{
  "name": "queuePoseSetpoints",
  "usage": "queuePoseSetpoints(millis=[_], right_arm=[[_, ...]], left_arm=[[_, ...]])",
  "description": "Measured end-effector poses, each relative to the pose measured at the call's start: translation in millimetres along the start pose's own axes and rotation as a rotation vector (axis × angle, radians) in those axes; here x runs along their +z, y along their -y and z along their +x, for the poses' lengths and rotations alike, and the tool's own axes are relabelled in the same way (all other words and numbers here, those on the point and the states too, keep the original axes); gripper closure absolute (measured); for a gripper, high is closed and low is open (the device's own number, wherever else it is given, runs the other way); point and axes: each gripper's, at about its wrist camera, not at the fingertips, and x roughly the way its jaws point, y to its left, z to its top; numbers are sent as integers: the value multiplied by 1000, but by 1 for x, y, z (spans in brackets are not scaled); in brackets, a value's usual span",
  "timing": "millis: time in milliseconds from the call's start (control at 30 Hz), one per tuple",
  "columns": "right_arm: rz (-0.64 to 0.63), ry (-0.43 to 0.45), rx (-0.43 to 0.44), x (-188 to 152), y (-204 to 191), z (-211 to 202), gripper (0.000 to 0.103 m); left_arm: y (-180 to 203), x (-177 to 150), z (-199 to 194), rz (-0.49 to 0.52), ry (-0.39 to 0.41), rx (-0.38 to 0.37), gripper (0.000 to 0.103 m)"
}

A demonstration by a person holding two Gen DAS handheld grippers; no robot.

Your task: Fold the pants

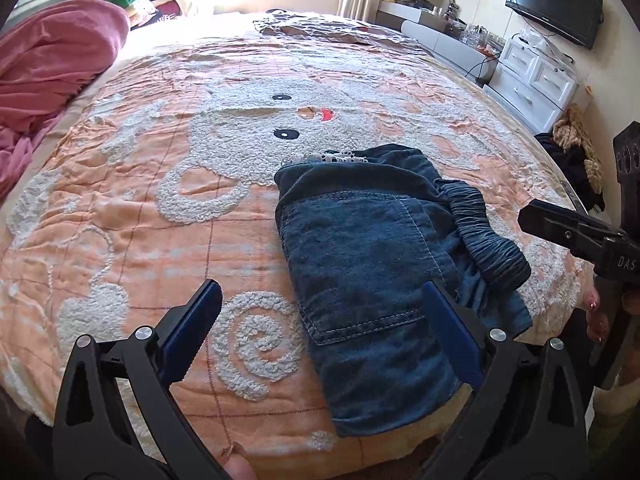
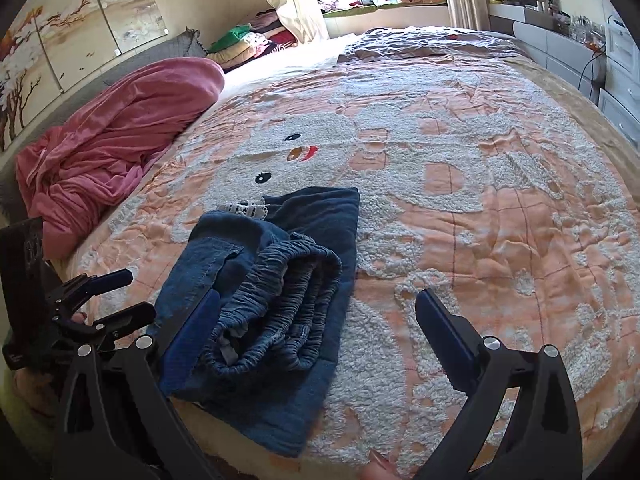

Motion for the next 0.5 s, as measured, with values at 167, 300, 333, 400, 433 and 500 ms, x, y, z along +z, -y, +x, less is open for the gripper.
queuePoseSetpoints(millis=[167,300,333,400,433,500], right_arm=[[68,-29,39,-8,11,10,6],[119,-42,104,-7,13,18,6],[121,-44,107,-6,12,20,6],[115,-49,117,-2,9,25,6],[113,-55,117,1,9,29,6],[122,-80,130,3,10,39,6]], left_arm=[[-1,-2,15,-28,-38,-33,10],[4,-5,26,-27,-58,-38,10],[5,-6,28,-25,-63,-38,10],[7,-8,31,-24,-68,-40,10],[8,-8,32,-23,-68,-38,10],[9,-10,34,-22,-68,-38,10]])
